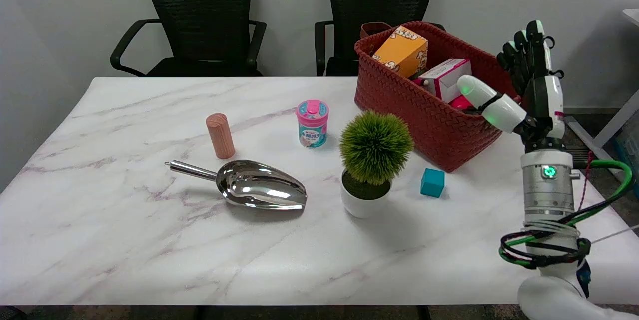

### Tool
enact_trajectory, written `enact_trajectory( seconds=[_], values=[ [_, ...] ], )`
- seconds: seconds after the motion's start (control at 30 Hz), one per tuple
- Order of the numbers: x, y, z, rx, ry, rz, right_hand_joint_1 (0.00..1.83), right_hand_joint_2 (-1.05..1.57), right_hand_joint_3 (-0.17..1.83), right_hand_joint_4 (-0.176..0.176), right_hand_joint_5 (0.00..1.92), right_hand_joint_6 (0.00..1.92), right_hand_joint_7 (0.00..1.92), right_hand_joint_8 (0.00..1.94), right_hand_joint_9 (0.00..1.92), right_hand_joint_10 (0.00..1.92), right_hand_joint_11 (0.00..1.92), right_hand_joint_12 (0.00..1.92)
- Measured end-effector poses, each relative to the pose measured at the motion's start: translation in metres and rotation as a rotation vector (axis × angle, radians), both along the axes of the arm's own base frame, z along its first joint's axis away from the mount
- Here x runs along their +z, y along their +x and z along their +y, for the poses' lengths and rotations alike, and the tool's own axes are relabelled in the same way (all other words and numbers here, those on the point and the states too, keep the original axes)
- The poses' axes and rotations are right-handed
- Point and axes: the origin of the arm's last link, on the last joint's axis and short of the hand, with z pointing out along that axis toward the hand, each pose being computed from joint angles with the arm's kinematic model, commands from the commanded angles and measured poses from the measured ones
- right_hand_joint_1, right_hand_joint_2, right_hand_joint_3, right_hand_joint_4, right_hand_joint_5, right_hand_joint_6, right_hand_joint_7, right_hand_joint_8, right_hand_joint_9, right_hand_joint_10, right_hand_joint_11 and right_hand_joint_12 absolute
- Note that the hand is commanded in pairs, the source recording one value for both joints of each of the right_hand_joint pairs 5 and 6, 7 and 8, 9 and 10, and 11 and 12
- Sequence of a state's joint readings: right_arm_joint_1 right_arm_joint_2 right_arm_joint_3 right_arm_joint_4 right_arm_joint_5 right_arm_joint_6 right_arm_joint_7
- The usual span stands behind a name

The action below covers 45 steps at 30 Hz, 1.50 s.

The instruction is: Pick up the potted plant.

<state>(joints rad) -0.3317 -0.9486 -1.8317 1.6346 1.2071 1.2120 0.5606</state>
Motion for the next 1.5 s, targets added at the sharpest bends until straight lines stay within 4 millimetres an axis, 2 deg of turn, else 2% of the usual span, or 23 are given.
enact_trajectory(
  seconds=[0.17,0.33,0.73,1.03,1.13,1.5],
  values=[
    [-0.009,-0.004,0.012,-0.016,0.035,-0.025,0.91,0.72,-0.13,0.000,0.00,0.00,0.15,0.15,0.26,0.26,0.31,0.31],
    [-0.020,-0.008,0.022,-0.031,0.075,-0.049,0.88,0.73,-0.17,0.000,0.00,0.00,0.09,0.09,0.15,0.15,0.28,0.28],
    [-0.050,-0.025,0.039,-0.095,0.176,-0.096,0.86,0.80,-0.17,0.000,0.00,0.00,0.00,0.00,0.03,0.03,0.21,0.21],
    [-0.064,-0.036,0.048,-0.136,0.225,-0.113,1.00,0.64,-0.17,0.000,0.00,0.00,0.00,0.00,0.00,0.00,0.11,0.11],
    [-0.069,-0.040,0.051,-0.150,0.239,-0.116,1.07,0.64,-0.17,0.000,0.00,0.00,0.00,0.00,0.00,0.00,0.09,0.09],
    [-0.081,-0.053,0.059,-0.196,0.293,-0.132,1.13,0.68,-0.17,0.000,0.00,0.00,0.00,0.00,0.00,0.00,0.07,0.07]
  ],
)
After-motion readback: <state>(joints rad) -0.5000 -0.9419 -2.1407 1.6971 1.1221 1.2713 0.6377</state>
